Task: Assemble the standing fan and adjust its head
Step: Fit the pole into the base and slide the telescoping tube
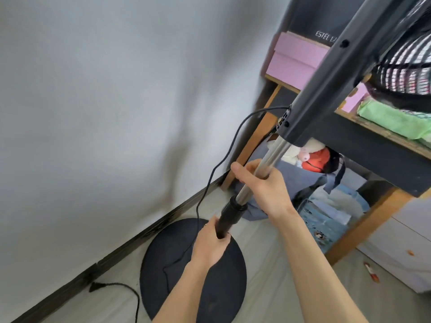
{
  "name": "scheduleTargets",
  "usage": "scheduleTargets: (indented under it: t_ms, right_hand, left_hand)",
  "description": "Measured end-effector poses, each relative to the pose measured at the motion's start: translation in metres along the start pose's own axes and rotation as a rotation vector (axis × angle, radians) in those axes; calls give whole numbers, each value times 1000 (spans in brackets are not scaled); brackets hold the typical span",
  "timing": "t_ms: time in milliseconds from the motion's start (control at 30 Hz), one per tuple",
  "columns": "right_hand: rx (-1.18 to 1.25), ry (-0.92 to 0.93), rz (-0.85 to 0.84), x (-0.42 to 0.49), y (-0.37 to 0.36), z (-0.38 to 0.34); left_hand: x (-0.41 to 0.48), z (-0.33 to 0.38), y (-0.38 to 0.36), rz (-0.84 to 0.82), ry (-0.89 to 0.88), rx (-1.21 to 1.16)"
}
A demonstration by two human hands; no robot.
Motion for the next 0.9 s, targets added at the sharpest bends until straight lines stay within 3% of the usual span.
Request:
scheduleTargets:
  t_ms: [133,333,500,567,633,700,767,833,900]
  right_hand:
    - [59,-27,-50,-3,21,1]
    - [274,-18,-28,-16,29,2]
    - [488,-220,152,-13,44,44]
    - [413,-281,72,-24,25,66]
    - [349,-310,-116,-39,-5,83]
    - [202,-245,-264,-47,-34,90]
    - [71,-128,-189,-41,-38,95]
    - [56,-37,-28,-37,-29,93]
    - [96,19,30,-37,-25,94]
  left_hand:
    - [-3,13,14,-70,15,-28]
    - [-21,110,54,29,-155,-261]
    - [-19,203,53,-44,-265,-72]
    - [-12,218,54,-31,-199,-97]
    - [-11,223,54,-8,-167,-129]
    - [-10,224,51,12,-160,-157]
    - [-8,222,45,48,-137,-168]
    - [-3,219,44,114,-83,-186]
    - [-3,223,44,175,-73,-143]
Point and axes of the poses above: each hand's wrist, its own x-axis towards the middle knuckle, its own y-axis out of the back of the hand, z = x × y, the point moved 10 cm from there along x, towards the middle knuckle, and after that the axes turned 11 degrees about z, right-handed, at the moved point
